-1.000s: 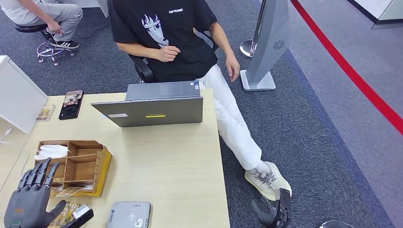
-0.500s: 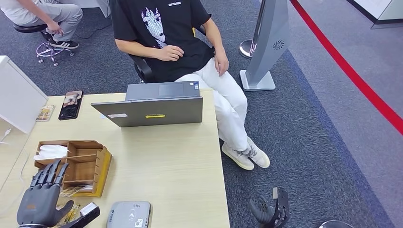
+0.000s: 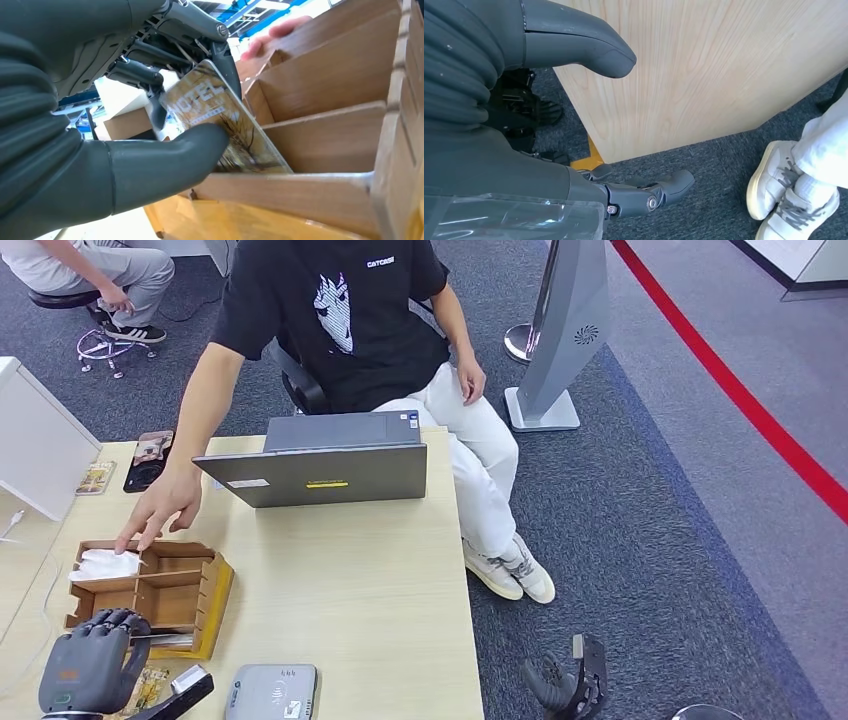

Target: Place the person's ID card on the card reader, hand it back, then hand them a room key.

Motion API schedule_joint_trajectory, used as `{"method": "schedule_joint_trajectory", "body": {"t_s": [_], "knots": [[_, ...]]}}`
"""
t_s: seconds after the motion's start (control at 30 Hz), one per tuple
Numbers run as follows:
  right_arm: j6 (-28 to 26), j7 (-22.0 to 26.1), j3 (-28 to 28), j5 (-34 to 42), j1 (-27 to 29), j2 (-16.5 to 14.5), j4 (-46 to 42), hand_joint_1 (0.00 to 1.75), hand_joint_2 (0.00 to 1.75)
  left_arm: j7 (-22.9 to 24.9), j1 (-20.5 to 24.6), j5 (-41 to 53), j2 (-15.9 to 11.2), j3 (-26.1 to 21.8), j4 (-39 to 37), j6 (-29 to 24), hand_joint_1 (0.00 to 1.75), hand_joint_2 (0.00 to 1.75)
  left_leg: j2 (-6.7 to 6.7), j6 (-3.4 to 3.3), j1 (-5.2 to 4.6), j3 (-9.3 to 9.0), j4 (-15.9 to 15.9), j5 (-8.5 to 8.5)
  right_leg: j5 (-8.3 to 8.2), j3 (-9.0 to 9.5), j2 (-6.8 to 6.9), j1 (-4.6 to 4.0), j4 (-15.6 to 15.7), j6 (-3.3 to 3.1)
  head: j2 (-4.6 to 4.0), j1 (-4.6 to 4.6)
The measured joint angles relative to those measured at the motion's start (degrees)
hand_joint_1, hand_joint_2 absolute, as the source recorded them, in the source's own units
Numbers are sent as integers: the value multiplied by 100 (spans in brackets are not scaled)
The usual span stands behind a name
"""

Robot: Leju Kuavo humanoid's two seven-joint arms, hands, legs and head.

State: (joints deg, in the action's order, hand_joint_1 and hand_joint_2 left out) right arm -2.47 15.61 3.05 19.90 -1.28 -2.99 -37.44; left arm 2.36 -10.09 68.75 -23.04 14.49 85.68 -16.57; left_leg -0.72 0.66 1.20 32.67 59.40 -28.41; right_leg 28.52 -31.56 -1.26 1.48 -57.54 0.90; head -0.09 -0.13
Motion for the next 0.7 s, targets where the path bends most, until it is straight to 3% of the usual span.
{"method": "schedule_joint_trajectory", "body": {"t_s": [0.43,0.7], "knots": [[-74,75,-57,140,0,0,8,0,175,-282,-49,98,29,-36,381,-654,175,175,-2,0,0,0,0,1,0,0,3,0,0,0,0,1],[-73,86,-136,151,-4,0,50,0,175,-384,131,150,-3,-205,554,-712,175,175,-2,2,0,-1,0,2,-1,1,2,0,0,-1,0,0]]}}
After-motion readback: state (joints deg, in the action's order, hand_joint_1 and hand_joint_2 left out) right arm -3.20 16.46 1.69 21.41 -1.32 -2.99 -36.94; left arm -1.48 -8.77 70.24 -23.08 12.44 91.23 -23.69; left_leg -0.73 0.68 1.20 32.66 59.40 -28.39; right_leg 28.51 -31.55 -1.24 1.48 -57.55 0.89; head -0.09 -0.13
